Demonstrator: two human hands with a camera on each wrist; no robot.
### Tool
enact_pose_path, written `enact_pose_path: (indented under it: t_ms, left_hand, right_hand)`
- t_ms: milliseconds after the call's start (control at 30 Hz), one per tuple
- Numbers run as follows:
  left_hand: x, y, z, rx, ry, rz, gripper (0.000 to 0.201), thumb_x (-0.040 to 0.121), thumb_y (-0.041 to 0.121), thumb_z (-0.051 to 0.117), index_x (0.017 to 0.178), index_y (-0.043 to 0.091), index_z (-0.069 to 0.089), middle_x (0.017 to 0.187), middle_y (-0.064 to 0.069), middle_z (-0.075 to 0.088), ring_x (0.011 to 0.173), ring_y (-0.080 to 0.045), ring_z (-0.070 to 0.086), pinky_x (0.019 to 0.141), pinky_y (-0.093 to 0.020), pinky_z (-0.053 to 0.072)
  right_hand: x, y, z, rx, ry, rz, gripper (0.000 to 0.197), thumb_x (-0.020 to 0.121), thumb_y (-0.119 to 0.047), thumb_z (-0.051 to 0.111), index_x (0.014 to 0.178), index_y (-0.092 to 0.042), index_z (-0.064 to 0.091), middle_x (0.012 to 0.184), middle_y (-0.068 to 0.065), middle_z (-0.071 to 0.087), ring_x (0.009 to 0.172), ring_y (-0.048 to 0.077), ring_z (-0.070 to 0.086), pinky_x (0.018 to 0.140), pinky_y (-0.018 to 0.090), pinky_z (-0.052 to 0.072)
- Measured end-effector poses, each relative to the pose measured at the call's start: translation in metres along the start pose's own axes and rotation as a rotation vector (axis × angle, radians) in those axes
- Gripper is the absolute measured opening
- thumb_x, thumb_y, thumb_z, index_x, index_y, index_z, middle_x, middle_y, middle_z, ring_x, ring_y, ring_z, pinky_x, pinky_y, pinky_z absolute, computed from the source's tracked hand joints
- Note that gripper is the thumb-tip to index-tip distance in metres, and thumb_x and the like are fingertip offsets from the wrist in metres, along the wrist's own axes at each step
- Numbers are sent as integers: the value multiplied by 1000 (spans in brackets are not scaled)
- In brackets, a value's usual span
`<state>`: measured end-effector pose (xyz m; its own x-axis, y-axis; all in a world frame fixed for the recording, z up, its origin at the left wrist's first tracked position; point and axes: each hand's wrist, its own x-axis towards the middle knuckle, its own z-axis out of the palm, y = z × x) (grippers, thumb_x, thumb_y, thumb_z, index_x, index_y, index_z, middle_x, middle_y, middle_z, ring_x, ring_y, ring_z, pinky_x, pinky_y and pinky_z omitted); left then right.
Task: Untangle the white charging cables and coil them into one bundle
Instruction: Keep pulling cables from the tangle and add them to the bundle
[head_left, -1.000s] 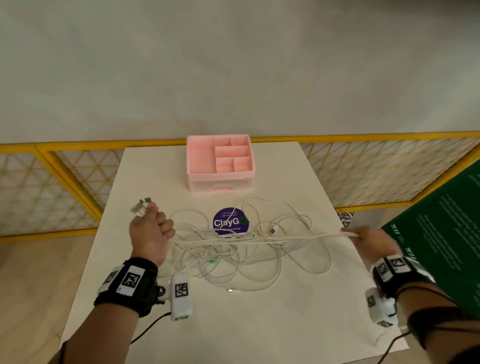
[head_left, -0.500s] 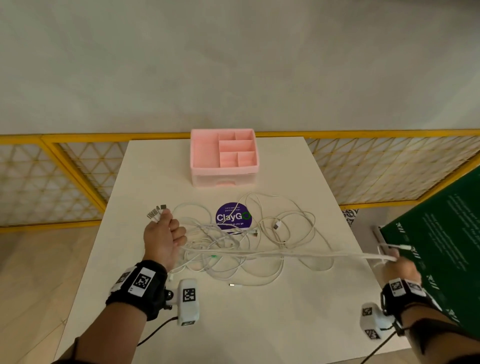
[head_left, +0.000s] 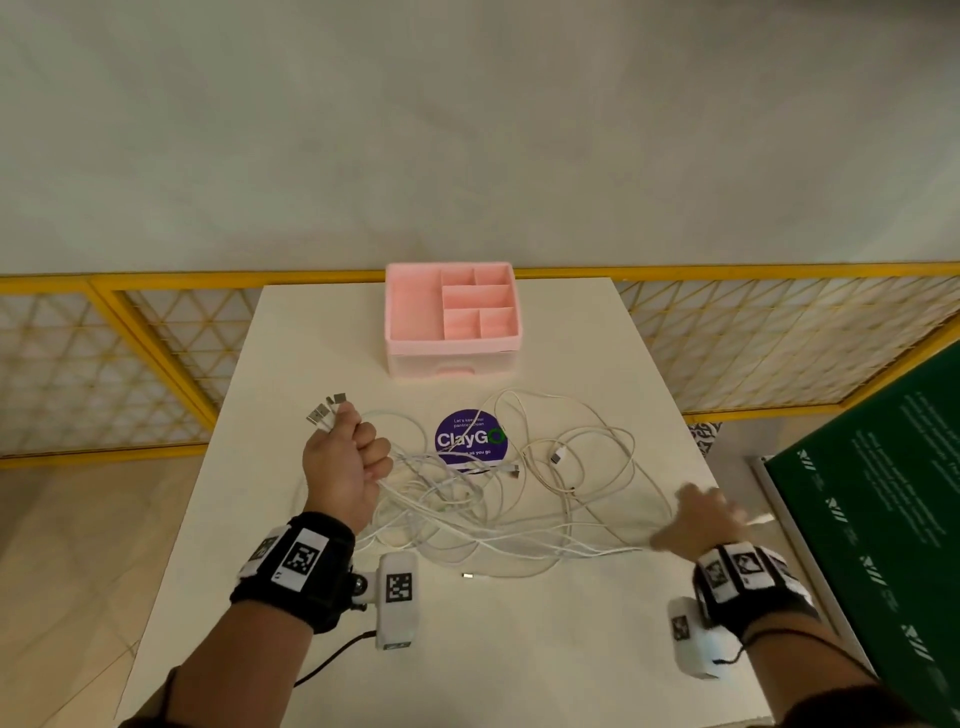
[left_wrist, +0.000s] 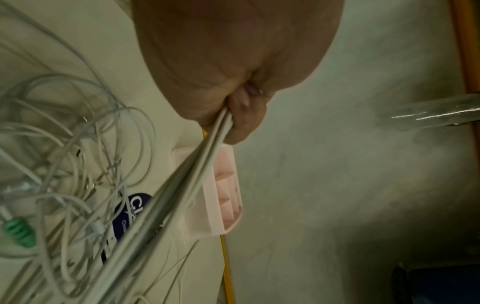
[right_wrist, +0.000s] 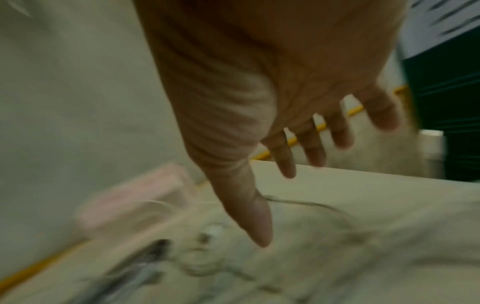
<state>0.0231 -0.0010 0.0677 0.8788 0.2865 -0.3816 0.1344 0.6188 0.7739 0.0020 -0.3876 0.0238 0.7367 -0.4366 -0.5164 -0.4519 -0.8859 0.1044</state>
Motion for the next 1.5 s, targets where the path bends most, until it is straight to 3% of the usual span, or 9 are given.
enact_pose_path:
  t_ms: [167,267,400,800,933,1100,1200,1300,1500]
  left_hand:
    - [-9,-19,16,-5,-15,-4,42,108,28,40,67,23,35,54,8,24,40,-5,18,35,-18,17]
    - [-14,-30,23,-4,-27,15,41,108,29,42,68,23,34,55,7,23,41,-5,18,36,-18,17]
    - [-9,-26,12,40,-18,36,41,108,28,42,67,22,36,56,6,24,40,-5,19,37,-18,18]
    - [-17,-48,14,126,-116,-50,36,108,25,42,72,24,38,55,8,28,40,-4,20,37,-17,18]
    - [-26,-60,25,191,-150,-70,37,108,25,42,71,23,36,55,8,28,41,-5,21,38,-18,17]
    - [-17,-52,25,140,-98,-81,37,108,23,42,71,23,38,52,9,30,38,-4,21,36,-15,18]
    - [-15,-50,21,144,-77,-83,37,107,24,42,71,23,36,52,9,29,38,-4,21,35,-15,19]
    - [-19,-47,19,139,-71,-80,38,108,24,42,70,24,36,52,9,28,38,-4,20,36,-14,19]
    - [-21,-34,14,118,-31,-52,37,107,23,43,71,23,39,51,9,31,38,-4,22,38,-14,16]
  right_hand:
    - [-91,-112,-4,584,-89,-833,57,83,-43,75,132,-24,54,126,-9,57,117,6,54,96,21,41]
    - [-122,-155,18,546,-92,-1066,21,95,-46,59,102,-26,55,92,-8,61,84,11,59,77,28,46]
    - [-93,-147,44,273,55,-921,45,99,-60,35,92,-20,54,87,11,68,87,35,63,70,39,46]
    - [0,1,46,-23,229,-478,45,98,-61,34,91,-24,58,93,3,70,92,32,66,69,35,42]
    - [23,17,53,130,-61,-432,37,83,-56,66,75,-26,47,83,-5,60,89,25,63,76,34,45]
    - [24,6,32,642,-211,-495,67,56,-75,78,103,-30,63,109,-5,65,101,11,61,88,29,46]
    - [29,-13,23,855,-130,-363,58,77,-74,60,112,-28,61,110,-3,64,101,20,63,89,40,50]
    - [42,-31,25,989,-120,-150,30,98,-35,57,118,-13,63,104,10,66,83,27,66,80,45,56]
    - [50,-50,17,1242,58,-31,19,96,-11,58,101,4,69,76,11,66,67,25,60,70,40,55]
